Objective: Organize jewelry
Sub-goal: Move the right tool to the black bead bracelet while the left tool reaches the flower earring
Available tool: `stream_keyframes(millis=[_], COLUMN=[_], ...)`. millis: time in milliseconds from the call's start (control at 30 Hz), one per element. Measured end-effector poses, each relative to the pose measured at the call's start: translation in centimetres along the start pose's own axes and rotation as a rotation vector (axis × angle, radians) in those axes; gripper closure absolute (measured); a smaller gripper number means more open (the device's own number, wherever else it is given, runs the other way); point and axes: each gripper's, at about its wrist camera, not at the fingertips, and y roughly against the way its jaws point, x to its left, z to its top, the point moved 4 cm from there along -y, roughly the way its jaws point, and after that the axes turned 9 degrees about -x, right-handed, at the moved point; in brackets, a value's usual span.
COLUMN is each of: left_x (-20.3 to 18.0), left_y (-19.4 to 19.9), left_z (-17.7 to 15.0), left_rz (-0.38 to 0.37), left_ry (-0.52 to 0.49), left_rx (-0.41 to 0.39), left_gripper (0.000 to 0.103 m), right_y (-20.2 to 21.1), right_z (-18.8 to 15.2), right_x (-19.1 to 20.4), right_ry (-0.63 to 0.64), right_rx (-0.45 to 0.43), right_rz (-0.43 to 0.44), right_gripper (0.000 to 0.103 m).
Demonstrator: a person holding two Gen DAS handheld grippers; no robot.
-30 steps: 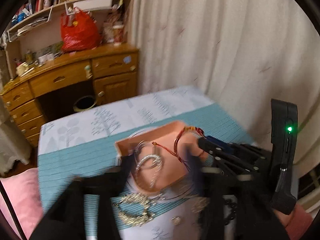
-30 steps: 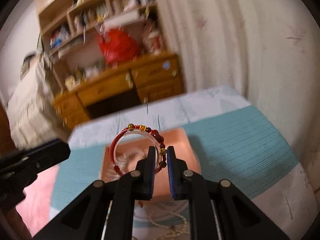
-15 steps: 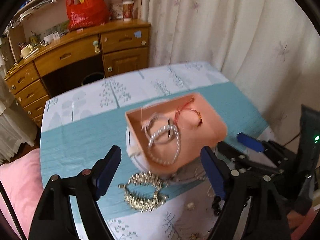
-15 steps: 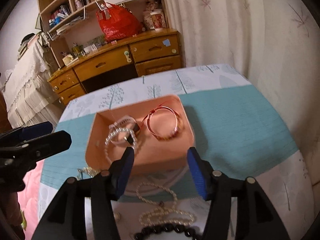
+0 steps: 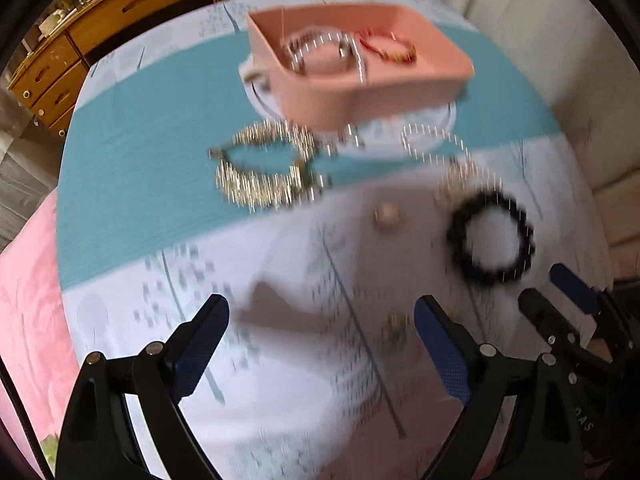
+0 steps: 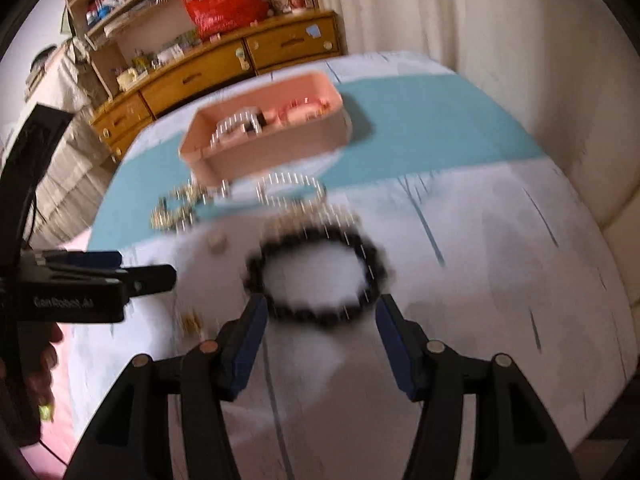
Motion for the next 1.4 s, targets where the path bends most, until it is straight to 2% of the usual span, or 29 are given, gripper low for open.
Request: stream_keyframes(millis=[67,133,233,333,433,600,867,1000,1033,1100,1167,1200,1333,1400], left_x=[-0.4,-0.9,-1.5,-1.8,-1.9,-3.2,-4.9,-6.2,-6.4,-7.0,-7.5,-8.1,-8.0,-7.9], left_y=[-0.1,-0.3,-0.3,-0.5,-0.4,0.2,-0.2,0.1,0.3,0.3,0.2,-0.2,-0.6,-0.7], left_z=[-1.2,-1.9,-2.6,-3.2,-3.6,-4.2,-4.8,-5.8,-5.8,-5.8,-5.6,-5.4,-4.8,-4.6], left_rz=[0.005,-0.001,-0.032,-0.075,-0.078,-0.039,-0.047,-0.017,-0.024,-0.034,-0.024,-0.025,-0.004,0.007], left_ry=[-0.009,-0.007,0.046,0.146,0.228,0.28,0.492,0.532,0.532,0.543,0.552,0.557,0.564,0.551], left_rx=[0.046,0.087,0.114,0.139,0.125,0.082,0.045,0.008,-0.003,-0.015,-0.026,-0.031,-0.064,-0.072], left_gripper=[0.01,0.01,0.01,0.01,0.01,0.01,0.012,0.034,0.046,0.058,0.063,0.071,0.073,0.081], right_y=[0.4,0.7,1.0,0.9,0.5,0.1,0.5,0.5,0.5,0.1,-0.3,-0.6,-1.4,-1.8], right_z=[-1.1,-1.8,-2.3,-2.1,-2.3,-3.2,-3.4,-3.6,-3.5,-3.1,-2.6,-2.3,-1.7,-1.4], right_x=[-0.3,-0.2,0.5,1.5,2.4,2.6,2.0,1.9,1.9,1.8,1.7,1.6,1.5,1.6], right_ry=[0.016,0.041,0.159,0.325,0.489,0.741,0.988,1.091,1.099,1.098,1.083,1.069,1.037,1.029], right_rx=[0.031,0.052,0.052,0.023,0.028,0.034,0.013,-0.003,-0.003,0.006,0.01,0.019,0.026,0.033], right_rz=[-0.037,-0.035,-0.038,-0.016,0.035,0.086,0.275,0.374,0.393,0.427,0.448,0.459,0.487,0.506], right_gripper=[0.044,0.039,0.038,0.038,0.038,0.038,0.038,0.039,0.039,0.039,0.039,0.04,0.048,0.051])
